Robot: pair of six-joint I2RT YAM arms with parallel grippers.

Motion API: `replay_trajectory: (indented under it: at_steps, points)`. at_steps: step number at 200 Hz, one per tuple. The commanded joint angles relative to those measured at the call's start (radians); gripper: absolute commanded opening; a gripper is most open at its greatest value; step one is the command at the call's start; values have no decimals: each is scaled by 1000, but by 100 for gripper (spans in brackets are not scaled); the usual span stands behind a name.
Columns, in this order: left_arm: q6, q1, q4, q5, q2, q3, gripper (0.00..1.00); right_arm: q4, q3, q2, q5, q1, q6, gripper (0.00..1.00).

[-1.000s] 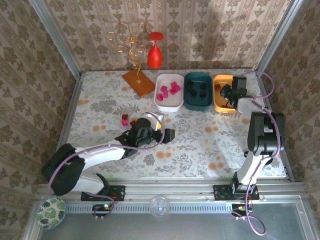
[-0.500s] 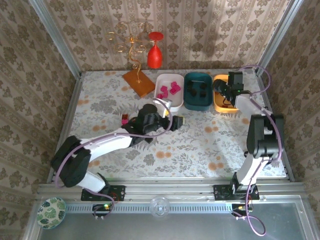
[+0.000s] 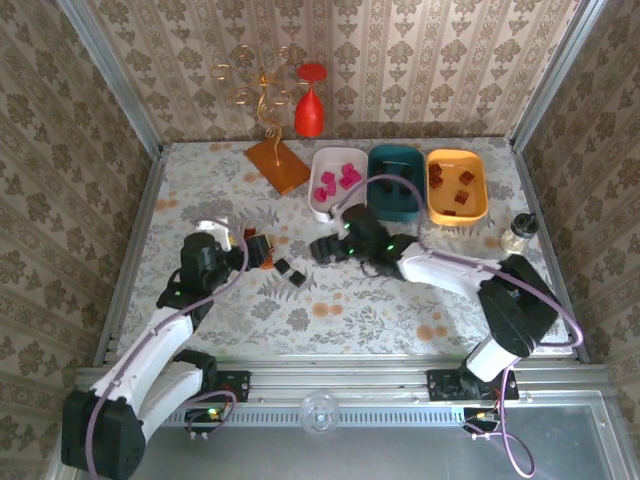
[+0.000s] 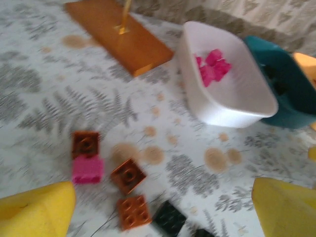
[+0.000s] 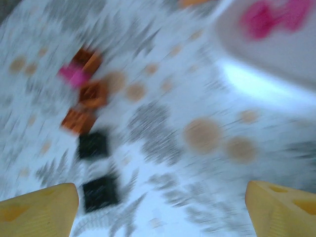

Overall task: Sort the legos into containers by color
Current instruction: Pick up the lego from the center of the table, then place the lego in the container.

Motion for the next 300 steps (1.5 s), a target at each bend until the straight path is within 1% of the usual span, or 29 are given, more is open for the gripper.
replay_trajectory:
  at_steps: [1,16,35,51,70,87,115,156,176,196,229,243,256,272,300]
  points:
    - [-44,44,-70,28,-69,-48,93,3,38,87,39,88,-59,90]
    - [-38,60,-112,39,-91,-56,93,-2,41,130,47,116,-75,91]
    - [-19,69,-163,42,-98,-48,94,-15,58,180,12,132,-104,91]
    - [-15,71,-167,50,-99,-55,94,-74,122,239,6,143,-136,91]
    - [-18,73,-160,69,-99,-69,95,-149,204,308,34,142,-144,89]
    - [-17,73,-164,78,-101,-74,95,-180,251,353,51,139,-160,82]
    - [-11,74,-165,75,-107,-79,95,-199,296,397,37,135,-171,69]
    - [-16,75,-144,85,-105,-88,95,-187,302,427,13,133,-163,62]
    - [-21,76,-133,106,-104,-94,95,-164,287,430,0,121,-155,54]
    - [-25,76,-112,154,-101,-100,95,-120,253,412,-37,95,-132,46]
    - [-43,74,-64,230,-93,-114,94,-26,158,333,-102,33,-80,37]
    - [-52,67,-20,279,-76,-119,94,14,107,271,-126,-14,-54,34]
    - [-64,46,22,300,-54,-117,94,69,50,209,-168,-76,-11,33]
    - [-70,-2,75,286,-17,-107,94,161,-24,135,-236,-175,66,31]
    - [-70,-119,168,209,98,-57,94,301,-110,54,-328,-350,216,29]
